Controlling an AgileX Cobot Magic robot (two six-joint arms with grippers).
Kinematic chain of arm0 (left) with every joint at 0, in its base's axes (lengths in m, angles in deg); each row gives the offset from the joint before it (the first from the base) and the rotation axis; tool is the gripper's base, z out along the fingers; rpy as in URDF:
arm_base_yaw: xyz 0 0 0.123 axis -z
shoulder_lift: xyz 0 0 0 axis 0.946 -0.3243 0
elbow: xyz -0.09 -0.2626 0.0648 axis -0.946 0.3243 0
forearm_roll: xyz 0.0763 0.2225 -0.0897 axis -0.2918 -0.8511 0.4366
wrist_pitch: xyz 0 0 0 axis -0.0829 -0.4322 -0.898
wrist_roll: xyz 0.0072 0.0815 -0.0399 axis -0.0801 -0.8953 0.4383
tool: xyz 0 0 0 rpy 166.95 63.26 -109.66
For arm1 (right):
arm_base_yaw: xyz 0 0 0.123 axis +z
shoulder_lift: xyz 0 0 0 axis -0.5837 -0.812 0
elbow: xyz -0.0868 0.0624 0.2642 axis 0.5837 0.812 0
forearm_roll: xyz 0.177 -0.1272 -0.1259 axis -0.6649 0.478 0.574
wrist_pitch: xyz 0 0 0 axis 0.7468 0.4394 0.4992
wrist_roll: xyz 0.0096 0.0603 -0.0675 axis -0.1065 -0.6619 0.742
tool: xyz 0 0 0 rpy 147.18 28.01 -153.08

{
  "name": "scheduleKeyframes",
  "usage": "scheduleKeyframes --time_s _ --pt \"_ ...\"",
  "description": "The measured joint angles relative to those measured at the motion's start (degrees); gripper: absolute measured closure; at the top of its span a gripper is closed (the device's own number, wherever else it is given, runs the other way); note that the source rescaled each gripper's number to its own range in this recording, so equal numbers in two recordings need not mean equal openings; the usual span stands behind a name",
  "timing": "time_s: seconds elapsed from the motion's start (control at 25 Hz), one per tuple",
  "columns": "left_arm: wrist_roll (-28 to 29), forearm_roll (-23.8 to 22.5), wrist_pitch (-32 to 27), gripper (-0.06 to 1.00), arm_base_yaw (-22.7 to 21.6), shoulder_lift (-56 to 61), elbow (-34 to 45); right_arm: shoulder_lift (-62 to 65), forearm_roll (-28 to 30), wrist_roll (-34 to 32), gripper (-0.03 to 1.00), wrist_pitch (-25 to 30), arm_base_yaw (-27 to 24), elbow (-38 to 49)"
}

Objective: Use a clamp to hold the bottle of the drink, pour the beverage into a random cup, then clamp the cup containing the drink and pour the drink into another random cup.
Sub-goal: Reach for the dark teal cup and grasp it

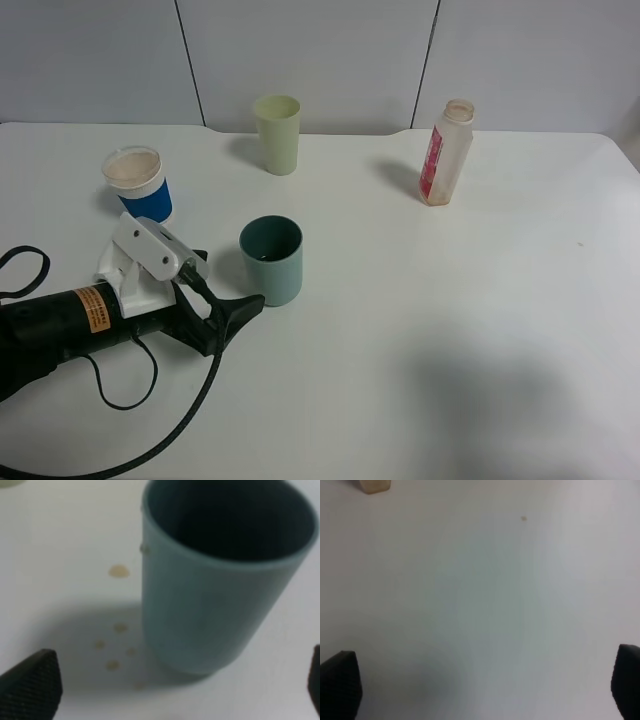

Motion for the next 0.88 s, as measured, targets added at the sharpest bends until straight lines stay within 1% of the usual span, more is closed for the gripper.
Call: scheduleKeyframes --time_s 0.52,0.88 --pt "-0.9 1.2 0.1 -0.03 0.0 -4.5 0.0 0.0 0.0 0.0 -0.03 0.0 0.0 0.0" --pt "-1.0 1.1 0.1 -0.03 0.0 -6.1 -0.2 0.0 0.0 0.0 -0.03 0.0 0.0 0.0"
